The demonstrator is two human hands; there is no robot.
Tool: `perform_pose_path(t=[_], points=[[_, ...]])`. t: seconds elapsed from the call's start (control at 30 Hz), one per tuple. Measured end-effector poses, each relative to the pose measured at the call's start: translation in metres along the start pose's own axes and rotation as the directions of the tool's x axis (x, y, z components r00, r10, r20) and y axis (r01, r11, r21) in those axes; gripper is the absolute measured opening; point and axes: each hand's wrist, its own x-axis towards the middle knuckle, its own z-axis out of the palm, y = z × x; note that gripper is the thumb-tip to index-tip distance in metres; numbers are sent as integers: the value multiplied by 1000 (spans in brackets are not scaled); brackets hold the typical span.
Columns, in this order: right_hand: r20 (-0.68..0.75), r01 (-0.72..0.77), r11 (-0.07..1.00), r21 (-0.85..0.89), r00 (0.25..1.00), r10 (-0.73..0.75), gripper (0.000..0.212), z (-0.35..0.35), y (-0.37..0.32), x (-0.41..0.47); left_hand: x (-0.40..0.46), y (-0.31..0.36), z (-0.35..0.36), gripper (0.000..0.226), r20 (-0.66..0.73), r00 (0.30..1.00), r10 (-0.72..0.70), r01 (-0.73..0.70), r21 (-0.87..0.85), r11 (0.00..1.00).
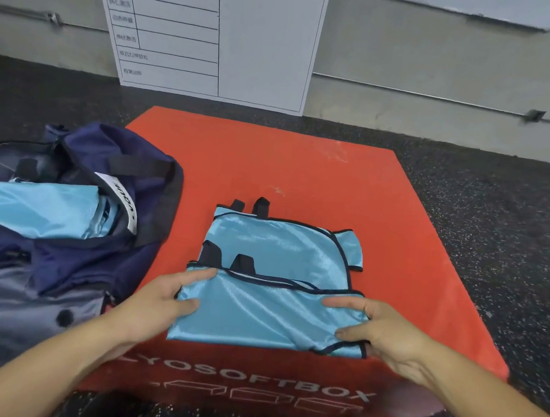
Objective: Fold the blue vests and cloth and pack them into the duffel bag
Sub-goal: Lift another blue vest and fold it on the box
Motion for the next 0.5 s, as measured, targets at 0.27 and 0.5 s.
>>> perform_pose_path(t=[0.27,0.5], points=[[-14,110,988,-111,994,-112,54,-2,-8,-3,10,-4,-1,58,-19,999,36,-34,93,995],[-78,154,943,-296,980,-185,57,-13,-24,32,47,2,-7,60,-63,995,71,-60,154,986]])
